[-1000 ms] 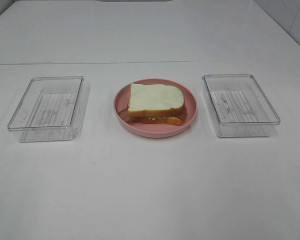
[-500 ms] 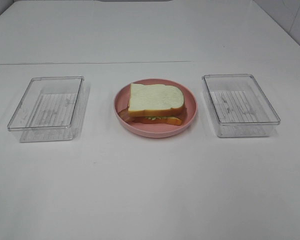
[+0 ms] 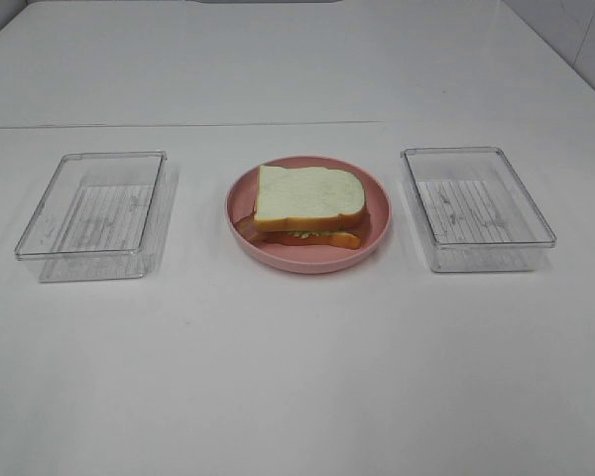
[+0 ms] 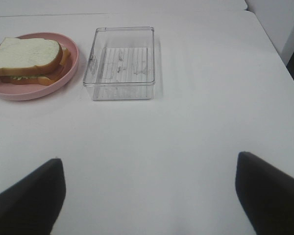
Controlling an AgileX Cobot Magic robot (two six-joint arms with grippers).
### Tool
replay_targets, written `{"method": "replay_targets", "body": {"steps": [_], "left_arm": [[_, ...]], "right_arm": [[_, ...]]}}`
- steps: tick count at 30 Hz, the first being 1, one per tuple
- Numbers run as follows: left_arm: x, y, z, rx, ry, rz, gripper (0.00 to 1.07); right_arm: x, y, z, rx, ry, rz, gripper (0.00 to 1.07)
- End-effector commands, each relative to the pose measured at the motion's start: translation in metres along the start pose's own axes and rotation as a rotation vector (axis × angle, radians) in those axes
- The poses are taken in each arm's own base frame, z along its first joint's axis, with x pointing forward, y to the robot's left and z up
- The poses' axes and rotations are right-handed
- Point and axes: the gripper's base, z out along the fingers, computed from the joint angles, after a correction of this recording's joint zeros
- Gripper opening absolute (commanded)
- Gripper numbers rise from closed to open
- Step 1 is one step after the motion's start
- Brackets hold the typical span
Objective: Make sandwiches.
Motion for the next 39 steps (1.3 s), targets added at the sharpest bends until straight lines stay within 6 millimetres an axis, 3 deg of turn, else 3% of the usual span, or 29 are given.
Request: {"method": "replay_targets", "body": {"steps": [1, 39], "left_arm": [[0.0011, -0.0008, -0.0025, 0.015, -0.028, -0.001, 0.90], [0.0011, -0.0008, -0.0025, 0.015, -0.028, -0.001, 0.90]], "right_arm": [[0.0017, 0.0001, -0.0027, 0.003, -0.027, -0.012, 0.85], [0.0017, 0.0001, -0.0027, 0.003, -0.027, -0.012, 0.85]]}}
